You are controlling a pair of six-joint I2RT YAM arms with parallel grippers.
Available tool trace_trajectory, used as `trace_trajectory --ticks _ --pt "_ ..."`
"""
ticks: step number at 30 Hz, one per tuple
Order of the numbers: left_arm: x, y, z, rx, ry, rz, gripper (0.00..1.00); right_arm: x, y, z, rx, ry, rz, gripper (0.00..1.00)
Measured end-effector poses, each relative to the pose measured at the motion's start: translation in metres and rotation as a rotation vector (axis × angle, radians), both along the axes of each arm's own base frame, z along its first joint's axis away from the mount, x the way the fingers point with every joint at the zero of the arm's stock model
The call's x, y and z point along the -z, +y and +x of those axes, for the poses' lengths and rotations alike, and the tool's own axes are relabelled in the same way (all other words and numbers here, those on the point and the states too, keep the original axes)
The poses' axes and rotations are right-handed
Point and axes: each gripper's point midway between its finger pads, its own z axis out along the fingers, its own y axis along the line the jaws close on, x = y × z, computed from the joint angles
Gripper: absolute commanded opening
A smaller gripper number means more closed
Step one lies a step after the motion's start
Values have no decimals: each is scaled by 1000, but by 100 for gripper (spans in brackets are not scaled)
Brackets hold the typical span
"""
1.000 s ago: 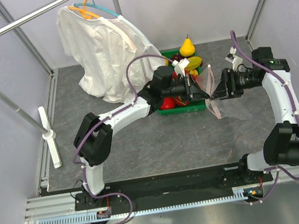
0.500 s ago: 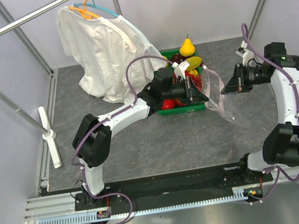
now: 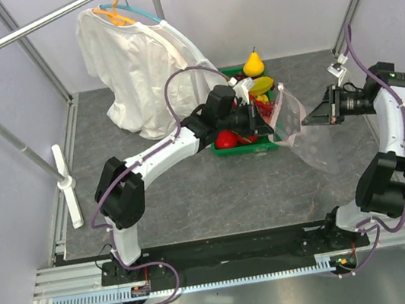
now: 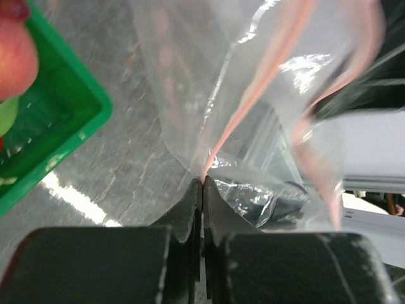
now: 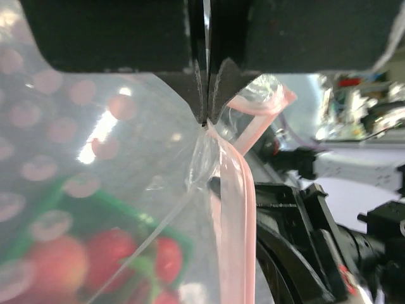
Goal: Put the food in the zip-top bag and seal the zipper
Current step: Open the zipper of the food storage bag.
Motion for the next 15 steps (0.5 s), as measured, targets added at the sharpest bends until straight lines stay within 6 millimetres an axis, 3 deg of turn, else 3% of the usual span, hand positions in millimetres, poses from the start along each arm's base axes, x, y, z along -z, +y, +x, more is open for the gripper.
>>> trace_trajectory --ticks 1,3,4,9,12,13,15 --pt "-5 -2 0 2 -15 -2 2 3 6 -3 -15 14 31 16" --pt "-18 -10 -1 16 -45 -16 2 9 22 -11 -54 50 93 28" --pt "-25 -14 -3 25 -58 -27 2 12 29 -15 -75 66 120 39" --pt "-45 -29 -10 62 -85 -78 2 7 49 -25 -130 85 217 42" --pt "-51 -34 -12 87 -70 -124 2 2 51 -24 -133 73 249 52" --pt "-51 -36 -13 91 -62 -136 2 2 51 -24 -133 72 249 62" --pt "-51 -36 -13 91 -47 -150 2 3 50 -24 -129 77 243 70"
